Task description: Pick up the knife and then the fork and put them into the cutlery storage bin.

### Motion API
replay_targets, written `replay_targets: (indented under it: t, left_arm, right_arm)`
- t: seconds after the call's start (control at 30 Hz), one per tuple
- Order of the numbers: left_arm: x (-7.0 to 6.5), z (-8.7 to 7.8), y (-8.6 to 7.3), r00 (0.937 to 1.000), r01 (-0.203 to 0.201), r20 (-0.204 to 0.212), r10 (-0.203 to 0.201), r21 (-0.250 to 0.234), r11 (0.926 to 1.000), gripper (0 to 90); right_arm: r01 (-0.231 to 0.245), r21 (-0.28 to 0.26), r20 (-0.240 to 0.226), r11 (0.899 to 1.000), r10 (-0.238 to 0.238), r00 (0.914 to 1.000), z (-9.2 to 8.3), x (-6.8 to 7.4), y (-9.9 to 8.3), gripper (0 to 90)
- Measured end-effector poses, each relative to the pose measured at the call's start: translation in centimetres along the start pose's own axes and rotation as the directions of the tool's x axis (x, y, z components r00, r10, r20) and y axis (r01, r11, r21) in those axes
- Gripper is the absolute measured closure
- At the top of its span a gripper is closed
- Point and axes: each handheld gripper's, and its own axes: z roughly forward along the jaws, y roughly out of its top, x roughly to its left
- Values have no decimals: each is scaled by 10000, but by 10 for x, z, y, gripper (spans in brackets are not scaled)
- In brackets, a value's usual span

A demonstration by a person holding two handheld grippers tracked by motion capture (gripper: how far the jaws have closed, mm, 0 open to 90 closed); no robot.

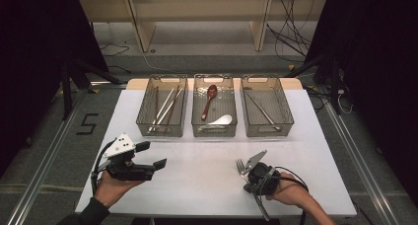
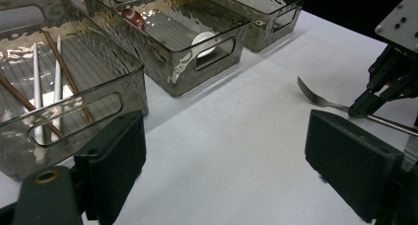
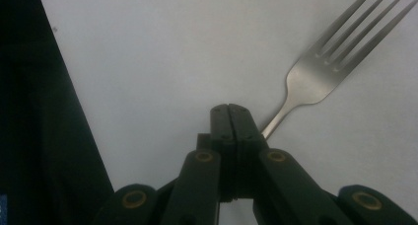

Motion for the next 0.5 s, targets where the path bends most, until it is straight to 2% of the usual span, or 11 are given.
replay_targets:
  t: [0.07,0.23,0.33,0.5]
  left_arm:
    - [0,0,0,10000,-3,2,3,-12,10000,153]
    - [0,0,0,10000,-2,3,2,-2,10000,153]
    - [0,0,0,10000,-11,-3,11,16,10000,153]
    - [0,0,0,10000,-13,1,13,-2,10000,153]
  right_arm:
    - [73,88,-1,9999,-73,10000,1,1,0,900]
    - [352,368,351,9987,-365,9987,0,3,1,900]
    - [240,510,433,9984,-262,9987,-1,1,0,900]
    - [304,875,1305,9957,-417,9906,-5,-5,-4,900]
